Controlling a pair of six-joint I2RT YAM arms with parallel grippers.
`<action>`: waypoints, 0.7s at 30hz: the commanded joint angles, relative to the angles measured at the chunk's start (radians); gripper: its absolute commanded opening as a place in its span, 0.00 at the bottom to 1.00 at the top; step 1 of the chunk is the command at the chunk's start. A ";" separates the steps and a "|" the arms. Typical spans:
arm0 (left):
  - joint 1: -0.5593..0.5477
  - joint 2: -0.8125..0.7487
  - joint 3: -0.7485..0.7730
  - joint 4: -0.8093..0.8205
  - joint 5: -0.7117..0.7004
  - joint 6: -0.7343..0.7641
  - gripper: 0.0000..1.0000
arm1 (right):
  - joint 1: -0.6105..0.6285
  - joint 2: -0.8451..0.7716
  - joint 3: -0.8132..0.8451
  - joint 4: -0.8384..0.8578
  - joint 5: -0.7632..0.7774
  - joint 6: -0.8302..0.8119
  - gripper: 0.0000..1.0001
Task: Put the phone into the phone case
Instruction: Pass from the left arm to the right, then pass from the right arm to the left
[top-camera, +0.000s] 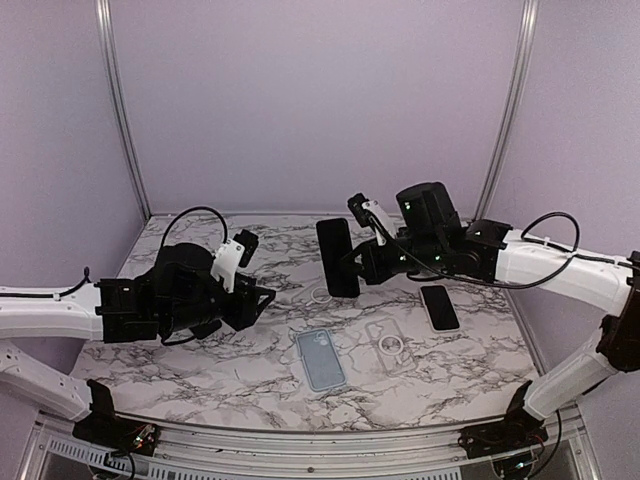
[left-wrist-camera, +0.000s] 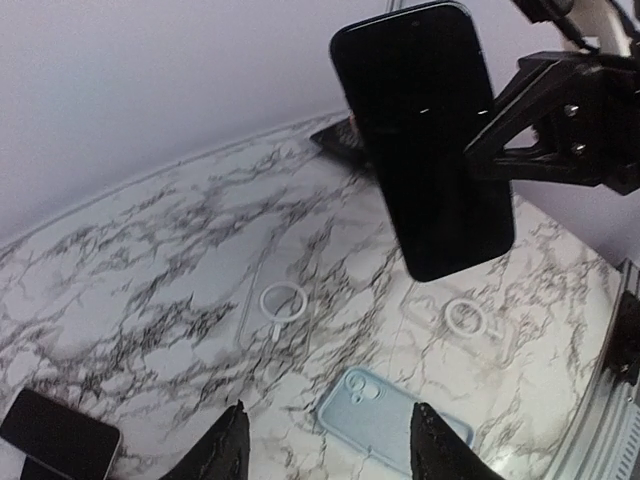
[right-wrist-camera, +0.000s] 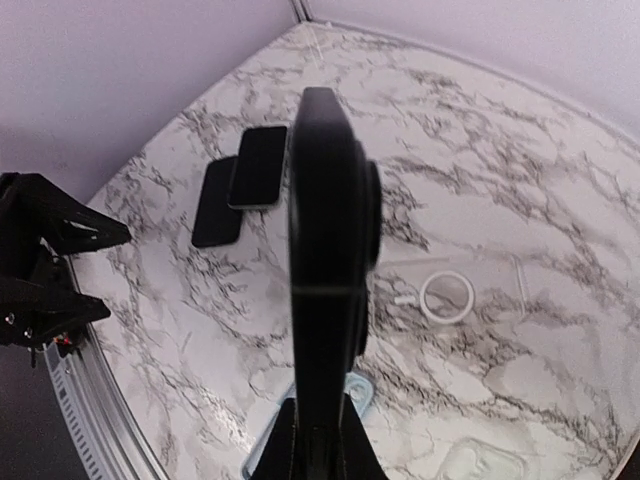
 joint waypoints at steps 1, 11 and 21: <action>0.001 0.103 -0.067 -0.243 -0.056 -0.013 0.46 | 0.007 0.023 -0.075 -0.146 0.053 0.066 0.00; -0.006 0.381 -0.022 -0.175 0.028 0.023 0.36 | 0.016 0.064 -0.247 -0.124 -0.008 0.152 0.00; -0.006 0.569 0.027 -0.103 0.020 0.059 0.28 | 0.030 0.094 -0.290 -0.065 -0.053 0.176 0.00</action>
